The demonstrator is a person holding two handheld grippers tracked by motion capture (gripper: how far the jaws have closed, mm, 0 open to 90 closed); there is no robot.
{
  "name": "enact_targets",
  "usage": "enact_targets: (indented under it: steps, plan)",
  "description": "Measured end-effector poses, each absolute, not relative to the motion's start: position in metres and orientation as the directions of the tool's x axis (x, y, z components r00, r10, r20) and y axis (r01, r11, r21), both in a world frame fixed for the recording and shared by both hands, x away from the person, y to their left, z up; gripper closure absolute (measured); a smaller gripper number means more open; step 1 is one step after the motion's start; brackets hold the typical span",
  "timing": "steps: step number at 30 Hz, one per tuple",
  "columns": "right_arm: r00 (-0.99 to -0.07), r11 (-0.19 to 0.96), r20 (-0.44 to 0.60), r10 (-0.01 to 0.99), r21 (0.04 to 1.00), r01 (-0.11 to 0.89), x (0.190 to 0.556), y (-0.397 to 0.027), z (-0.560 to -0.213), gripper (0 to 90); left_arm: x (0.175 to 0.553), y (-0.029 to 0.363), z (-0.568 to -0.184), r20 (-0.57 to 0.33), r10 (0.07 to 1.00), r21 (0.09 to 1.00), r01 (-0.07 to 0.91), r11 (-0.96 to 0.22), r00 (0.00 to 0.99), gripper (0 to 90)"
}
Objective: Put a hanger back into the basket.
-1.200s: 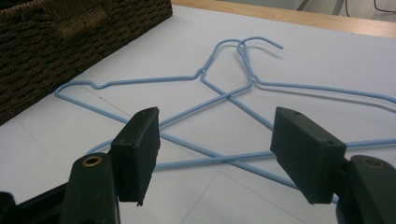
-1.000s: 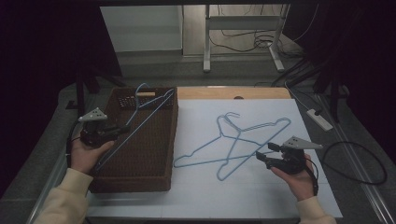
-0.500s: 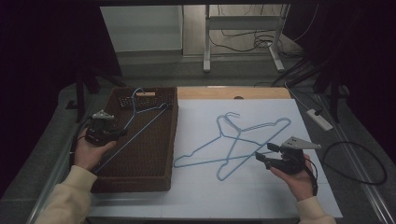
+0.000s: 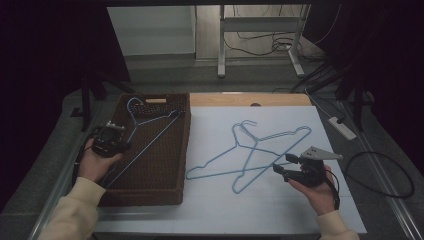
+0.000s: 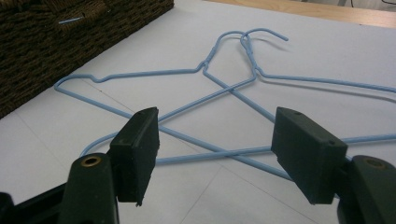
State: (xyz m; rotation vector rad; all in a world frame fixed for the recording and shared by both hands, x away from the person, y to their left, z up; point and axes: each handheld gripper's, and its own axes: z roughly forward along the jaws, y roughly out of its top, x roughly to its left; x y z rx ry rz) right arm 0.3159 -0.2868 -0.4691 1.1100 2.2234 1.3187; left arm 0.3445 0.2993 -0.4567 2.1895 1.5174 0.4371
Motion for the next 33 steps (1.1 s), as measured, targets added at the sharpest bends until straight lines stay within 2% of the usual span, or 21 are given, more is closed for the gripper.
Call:
enact_targets:
  steps: [5,13,17,22,24,27,33]
  plan:
    - [-0.645,0.277,0.101,0.757,0.846,0.457,0.316,-0.286,-0.47,32.6,0.352,0.297,-0.463,0.053,0.941,0.464,0.826,-0.319,0.334,85.7]
    - [-0.647,0.283,0.095,0.757,0.844,0.455,0.316,-0.286,-0.47,32.5,0.358,0.297,-0.465,0.086,0.948,0.439,0.842,-0.313,0.307,84.2]
    - [-0.646,0.283,0.095,0.757,0.844,0.455,0.316,-0.286,-0.47,32.5,0.357,0.297,-0.466,0.099,0.951,0.446,0.841,-0.305,0.292,74.1]
    - [-0.647,0.284,0.093,0.757,0.844,0.455,0.316,-0.286,-0.47,32.5,0.351,0.299,-0.459,0.094,0.958,0.506,0.816,-0.279,0.269,50.7]
    - [-0.646,0.283,0.094,0.758,0.844,0.455,0.316,-0.286,-0.47,32.5,0.347,0.3,-0.453,0.075,0.962,0.537,0.802,-0.26,0.262,44.2]
    - [-0.645,0.283,0.094,0.758,0.844,0.455,0.316,-0.286,-0.47,32.5,0.339,0.301,-0.444,0.044,0.962,0.591,0.77,-0.242,0.268,38.3]
    - [-0.645,0.283,0.094,0.758,0.844,0.455,0.316,-0.286,-0.47,32.4,0.321,0.296,-0.429,-0.012,0.94,0.68,0.692,-0.241,0.34,34.9]
